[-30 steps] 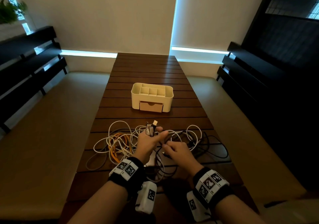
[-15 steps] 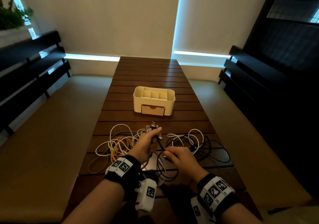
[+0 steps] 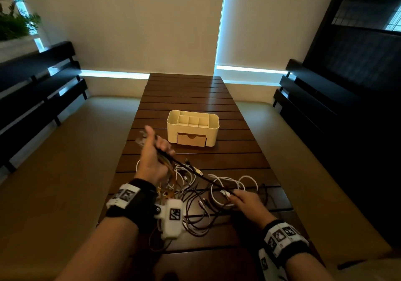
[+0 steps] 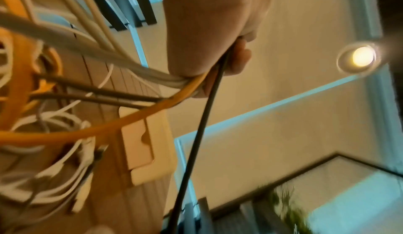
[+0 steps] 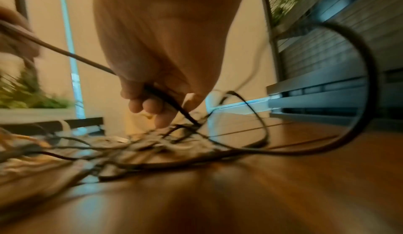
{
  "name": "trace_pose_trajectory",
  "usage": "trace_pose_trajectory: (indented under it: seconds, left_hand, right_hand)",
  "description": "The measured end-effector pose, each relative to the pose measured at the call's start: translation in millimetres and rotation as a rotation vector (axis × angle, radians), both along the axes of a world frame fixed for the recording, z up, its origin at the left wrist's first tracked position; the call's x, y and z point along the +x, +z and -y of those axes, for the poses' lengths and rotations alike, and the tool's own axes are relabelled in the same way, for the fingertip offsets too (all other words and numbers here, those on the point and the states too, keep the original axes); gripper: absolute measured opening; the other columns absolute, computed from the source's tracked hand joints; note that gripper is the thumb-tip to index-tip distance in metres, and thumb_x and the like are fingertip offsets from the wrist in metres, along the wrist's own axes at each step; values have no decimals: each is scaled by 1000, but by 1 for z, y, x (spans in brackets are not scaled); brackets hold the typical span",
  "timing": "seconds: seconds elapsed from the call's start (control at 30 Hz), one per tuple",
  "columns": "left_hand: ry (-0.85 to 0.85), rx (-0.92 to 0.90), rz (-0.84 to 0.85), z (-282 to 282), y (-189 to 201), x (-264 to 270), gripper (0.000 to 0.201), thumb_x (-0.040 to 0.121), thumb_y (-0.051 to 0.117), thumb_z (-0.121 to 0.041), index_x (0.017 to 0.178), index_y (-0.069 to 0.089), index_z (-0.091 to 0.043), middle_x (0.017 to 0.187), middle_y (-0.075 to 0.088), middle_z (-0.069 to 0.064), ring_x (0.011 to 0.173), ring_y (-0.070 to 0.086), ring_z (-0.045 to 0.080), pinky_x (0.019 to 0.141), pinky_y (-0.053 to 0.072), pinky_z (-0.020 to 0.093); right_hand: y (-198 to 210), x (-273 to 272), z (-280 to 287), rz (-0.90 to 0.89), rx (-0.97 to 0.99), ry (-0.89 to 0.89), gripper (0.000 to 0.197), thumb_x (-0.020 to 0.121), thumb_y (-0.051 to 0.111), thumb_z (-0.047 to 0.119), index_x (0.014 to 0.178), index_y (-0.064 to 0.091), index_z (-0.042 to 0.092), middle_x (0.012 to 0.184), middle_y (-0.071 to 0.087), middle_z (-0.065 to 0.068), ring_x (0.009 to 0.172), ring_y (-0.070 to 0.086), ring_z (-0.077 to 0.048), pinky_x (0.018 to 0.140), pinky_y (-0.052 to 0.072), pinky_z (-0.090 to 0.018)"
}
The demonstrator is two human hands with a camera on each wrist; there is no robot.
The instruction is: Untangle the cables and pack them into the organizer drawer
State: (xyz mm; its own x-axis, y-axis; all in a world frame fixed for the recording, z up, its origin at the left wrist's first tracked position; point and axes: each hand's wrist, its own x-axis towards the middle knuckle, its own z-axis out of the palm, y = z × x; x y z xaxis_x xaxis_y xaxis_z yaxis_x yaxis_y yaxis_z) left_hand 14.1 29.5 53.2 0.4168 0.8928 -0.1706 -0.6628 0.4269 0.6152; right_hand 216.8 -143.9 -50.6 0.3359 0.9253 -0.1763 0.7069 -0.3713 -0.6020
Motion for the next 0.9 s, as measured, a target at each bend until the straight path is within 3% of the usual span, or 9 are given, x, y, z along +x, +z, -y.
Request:
trace_pose_trajectory:
  seconds: [0.13, 0.23, 0.3, 0.4, 0.47, 0.57, 0.73, 0.83, 0.9]
  left_hand:
    - [11, 37, 104, -18, 12, -25, 53, 87, 44, -61, 51, 39, -22, 44, 35, -10, 40, 36, 4, 39, 32, 14]
    - [-135, 201, -126, -9, 9, -23, 45, 85, 52, -49, 52, 40, -21, 41, 36, -9, 31, 31, 2, 32, 24, 14]
    - [-199, 361, -373, 5, 7, -13, 30, 78, 63, -38, 60, 47, -19, 49, 46, -9, 40, 40, 3, 39, 32, 15]
    - [-286, 545, -657, 30, 6, 10, 21, 79, 69, -31, 89, 66, -12, 83, 67, -3, 75, 62, 5, 68, 44, 22]
    - [-376, 626, -688, 44, 9, 22, 22, 84, 68, -25, 99, 69, -9, 80, 69, -5, 68, 63, -4, 64, 45, 14]
    - [-525, 675, -671, 58, 15, 30, 23, 87, 65, -20, 96, 67, 1, 67, 68, -3, 56, 61, 0, 58, 43, 13]
    - [-431, 560, -495, 45, 32, 16, 11, 80, 66, -19, 75, 58, -15, 55, 49, -4, 43, 41, 4, 41, 31, 13]
    - [-392, 647, -679, 42, 39, 15, 12, 85, 65, -28, 86, 63, -17, 66, 61, -4, 51, 56, 0, 56, 38, 17]
    - [-558, 701, -823, 51, 33, 23, 22, 85, 64, -36, 91, 66, -15, 78, 68, -6, 62, 62, -9, 63, 42, 14]
  right_hand:
    - [-4, 26, 6, 23, 108, -132, 11, 95, 53, 17, 95, 62, 22, 86, 57, 7, 94, 60, -23, 85, 45, -36]
    - [19, 21, -6, -6, 361, -275, 18, 94, 53, 11, 105, 66, 10, 89, 60, 1, 90, 61, -24, 74, 45, -28]
    - [43, 10, -14, 127, 502, -239, 20, 93, 53, 11, 109, 66, 11, 88, 55, 3, 80, 59, -22, 65, 42, -23]
    - [79, -16, -26, 426, 633, -23, 25, 88, 60, 9, 112, 65, 16, 91, 53, 1, 64, 52, -14, 51, 36, -13]
    - [95, -30, -34, 522, 668, 81, 27, 84, 65, 4, 110, 65, 11, 92, 56, -4, 64, 53, -11, 51, 41, -14]
    - [105, -35, -41, 467, 651, 75, 25, 81, 65, 2, 106, 65, 4, 95, 56, -9, 73, 57, -16, 60, 49, -22]
    - [79, -13, -31, 242, 484, -7, 20, 89, 53, -4, 104, 65, 1, 94, 47, 0, 84, 52, -16, 72, 37, -15]
    - [68, -8, -28, 199, 403, -107, 19, 95, 47, 3, 105, 63, 2, 95, 44, 2, 86, 52, -18, 72, 37, -19]
    - [71, -16, -34, 204, 363, -99, 22, 95, 46, 7, 114, 57, 6, 102, 40, 5, 87, 50, -16, 68, 37, -18]
